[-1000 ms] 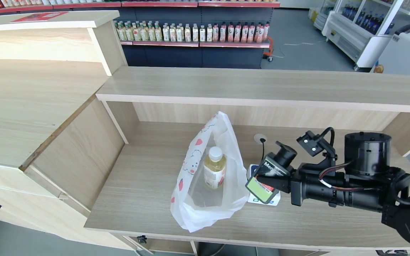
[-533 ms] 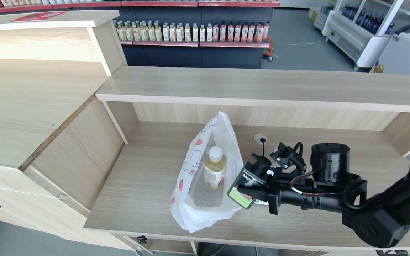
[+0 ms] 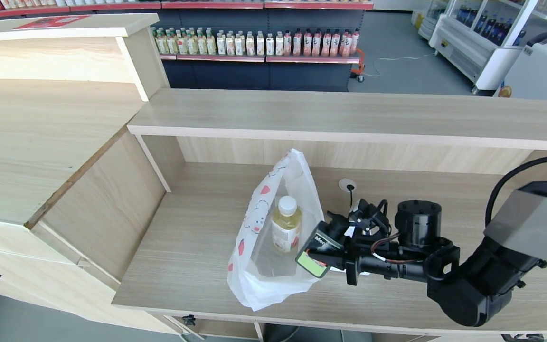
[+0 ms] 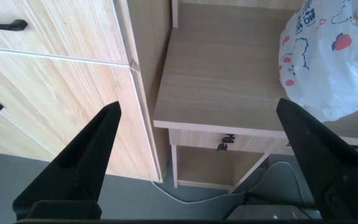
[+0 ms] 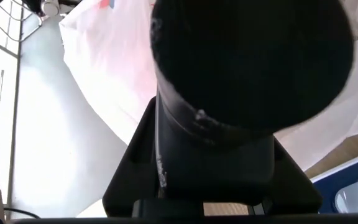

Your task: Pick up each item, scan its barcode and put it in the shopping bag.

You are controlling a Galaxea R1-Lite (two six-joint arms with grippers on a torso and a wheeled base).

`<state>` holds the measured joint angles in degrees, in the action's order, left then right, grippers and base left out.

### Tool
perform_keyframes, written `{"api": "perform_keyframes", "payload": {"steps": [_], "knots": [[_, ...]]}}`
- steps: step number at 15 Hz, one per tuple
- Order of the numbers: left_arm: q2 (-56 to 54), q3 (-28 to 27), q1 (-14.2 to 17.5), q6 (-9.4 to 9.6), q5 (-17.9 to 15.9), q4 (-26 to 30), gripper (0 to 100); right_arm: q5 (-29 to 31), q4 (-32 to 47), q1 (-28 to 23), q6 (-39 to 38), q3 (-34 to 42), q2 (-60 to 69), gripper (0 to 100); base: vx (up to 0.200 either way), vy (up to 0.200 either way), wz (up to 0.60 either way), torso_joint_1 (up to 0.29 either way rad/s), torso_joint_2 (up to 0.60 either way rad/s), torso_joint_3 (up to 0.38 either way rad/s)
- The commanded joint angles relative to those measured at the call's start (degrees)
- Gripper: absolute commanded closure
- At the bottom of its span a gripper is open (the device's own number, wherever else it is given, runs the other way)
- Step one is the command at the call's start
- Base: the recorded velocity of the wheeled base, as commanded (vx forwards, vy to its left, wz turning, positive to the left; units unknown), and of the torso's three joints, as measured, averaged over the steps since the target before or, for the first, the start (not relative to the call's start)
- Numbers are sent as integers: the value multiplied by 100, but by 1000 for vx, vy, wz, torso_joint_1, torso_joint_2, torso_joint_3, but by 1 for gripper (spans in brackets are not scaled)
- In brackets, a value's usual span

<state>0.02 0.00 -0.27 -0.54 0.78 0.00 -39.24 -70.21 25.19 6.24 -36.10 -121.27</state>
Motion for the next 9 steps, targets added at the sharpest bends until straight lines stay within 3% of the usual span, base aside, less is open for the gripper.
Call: {"api": "perform_keyframes", "payload": {"steps": [1, 5, 9], "knots": [[-2, 0, 0, 1, 1, 0, 0, -101, -116, -22, 0, -222, -388, 100, 0, 0, 0, 0, 0, 0], [-2, 0, 0, 1, 1, 0, 0, -101, -81, -31, -9, -802, -740, 100, 0, 0, 0, 0, 0, 0], [-2, 0, 0, 1, 1, 0, 0, -84, -72, -5, 343, -899, -1039, 100, 0, 0, 0, 0, 0, 0]]}}
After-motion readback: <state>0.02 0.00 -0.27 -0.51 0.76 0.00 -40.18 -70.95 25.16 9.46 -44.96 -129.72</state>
